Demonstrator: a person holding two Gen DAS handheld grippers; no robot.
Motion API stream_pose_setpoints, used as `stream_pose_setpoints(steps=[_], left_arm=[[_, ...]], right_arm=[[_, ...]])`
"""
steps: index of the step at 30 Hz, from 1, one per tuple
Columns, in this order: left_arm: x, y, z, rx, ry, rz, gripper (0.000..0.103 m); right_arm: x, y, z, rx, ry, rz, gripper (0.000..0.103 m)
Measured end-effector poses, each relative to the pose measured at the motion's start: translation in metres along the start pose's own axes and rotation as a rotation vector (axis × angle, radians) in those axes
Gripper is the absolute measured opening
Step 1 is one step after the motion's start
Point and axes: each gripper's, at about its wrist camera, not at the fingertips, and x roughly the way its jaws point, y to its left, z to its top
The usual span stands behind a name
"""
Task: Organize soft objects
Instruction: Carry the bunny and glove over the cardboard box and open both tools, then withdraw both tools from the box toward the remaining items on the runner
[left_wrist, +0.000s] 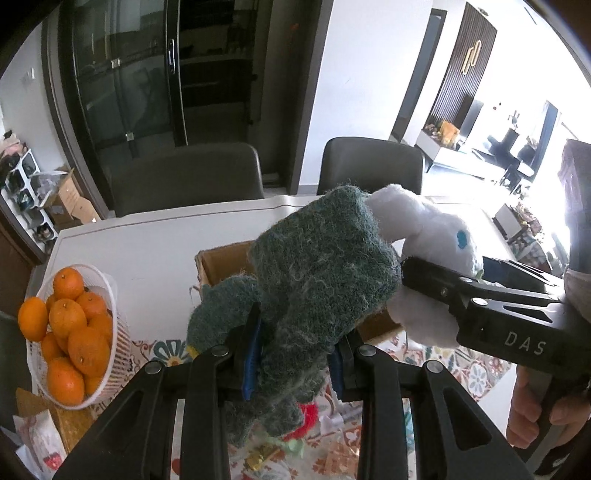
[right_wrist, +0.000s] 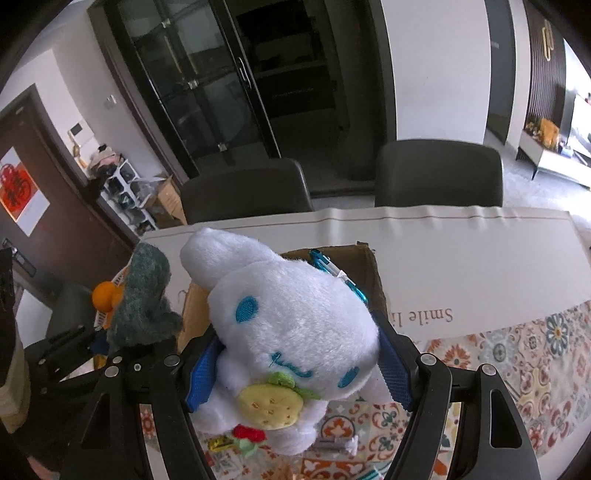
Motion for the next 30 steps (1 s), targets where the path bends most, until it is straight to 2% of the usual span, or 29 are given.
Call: stream_pose_setpoints(steps=[5, 9, 12, 14, 17, 23, 30], left_arm=[[0.023, 0.004, 0.008, -0.015, 0.03, -0.003, 0.031], [0.045, 0.008, 0.015, -0.039, 0.074, -0.043, 0.032], [0.058, 0.009, 0.019, -0.038, 0.086, -0.022, 0.043], [0.065, 0.011, 0.02, -0.037, 0.096, -0.01, 0.058], [0.066, 0.014, 0.02, -0.027, 0.09, 0.029, 0.069], [0.056, 0.023, 0.017, -0.026, 0.064, 0.108, 0.078], [0.037, 0.03, 0.013, -0.027, 0.034, 0.157, 0.079]], right_arm=[[0.028, -0.008, 0.011, 0.016, 0.046, 0.008, 0.075], [0.049, -0.017, 0.017, 0.023, 0.085, 0.007, 0.075], [0.062, -0.022, 0.022, 0.047, 0.108, 0.029, 0.075], [0.07, -0.027, 0.024, 0.069, 0.126, 0.047, 0.076], [0.079, -0.031, 0.024, 0.087, 0.143, 0.041, 0.078], [0.094, -0.029, 0.026, 0.086, 0.163, 0.037, 0.082], [0.089, -0.02, 0.029, 0.061, 0.148, 0.011, 0.085]])
